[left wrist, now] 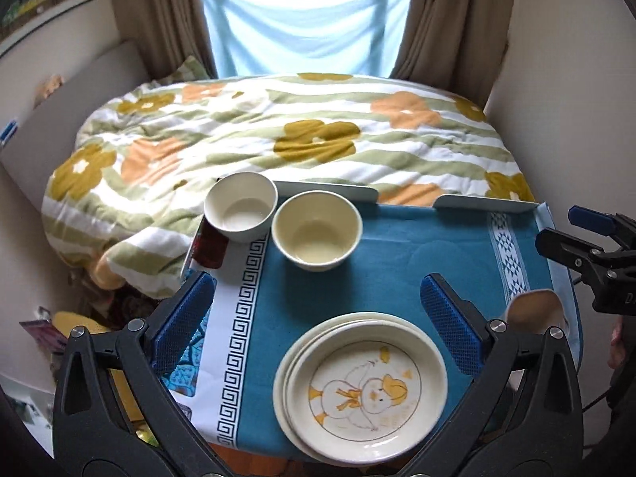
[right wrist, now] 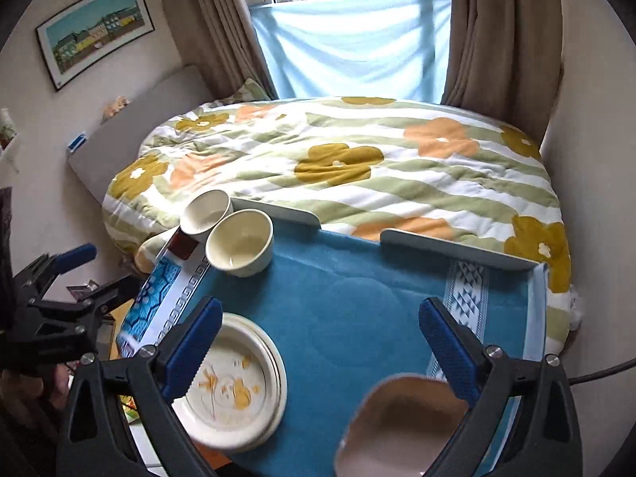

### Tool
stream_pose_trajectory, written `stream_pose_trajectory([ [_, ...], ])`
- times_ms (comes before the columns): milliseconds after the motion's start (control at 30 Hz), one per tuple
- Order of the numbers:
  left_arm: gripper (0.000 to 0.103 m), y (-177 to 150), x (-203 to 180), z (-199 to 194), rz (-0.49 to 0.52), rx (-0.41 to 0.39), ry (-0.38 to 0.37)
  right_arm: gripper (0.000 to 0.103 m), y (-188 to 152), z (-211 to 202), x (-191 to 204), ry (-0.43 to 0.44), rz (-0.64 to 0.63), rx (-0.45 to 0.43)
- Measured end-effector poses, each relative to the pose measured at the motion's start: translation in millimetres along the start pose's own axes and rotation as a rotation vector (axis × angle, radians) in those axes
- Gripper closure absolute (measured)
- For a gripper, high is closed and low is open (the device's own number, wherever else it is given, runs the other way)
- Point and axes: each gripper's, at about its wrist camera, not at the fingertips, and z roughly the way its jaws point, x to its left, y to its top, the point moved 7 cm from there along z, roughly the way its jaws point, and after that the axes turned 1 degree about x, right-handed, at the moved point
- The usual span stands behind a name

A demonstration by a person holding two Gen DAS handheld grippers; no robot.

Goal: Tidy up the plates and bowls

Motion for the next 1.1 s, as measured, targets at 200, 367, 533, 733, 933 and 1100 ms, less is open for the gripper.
stream_pose_trajectory([
  [200, 0.0, 15.4, 51.2, 63.0, -0.063, 0.088, -0.036, 0.004, 27.8, 82.0, 29.8, 0.017, -0.019, 0.147],
  [367, 0.027, 19.8, 69.5, 134.0, -0.086, 0.205, -0.125, 0.014, 28.3, 155.1, 44.7, 0.043, 0.035, 0.26],
  [533, 0.052, 9.4, 67.2, 199.5, -0.064, 0.326, -0.182, 0.046, 18.6, 201.6, 58.0, 0.057, 0.072, 0.324],
  [733, 0.074, 1.7, 65.5, 237.9, -0.046, 0.393, -0.219, 0.071, 13.1, 225.0, 71.9, 0.094, 0.097, 0.369],
  [933, 0.084, 2.5, 59.9, 249.9, -0.047, 0.409, -0.248, 0.084, 13.4, 234.6, 78.2, 0.103, 0.093, 0.387],
  [1100, 0.086, 3.8, 56.6, 251.2, -0.016, 0.4, -0.225, 0.09, 13.3, 236.6, 74.7, 0.109, 0.1, 0.388],
])
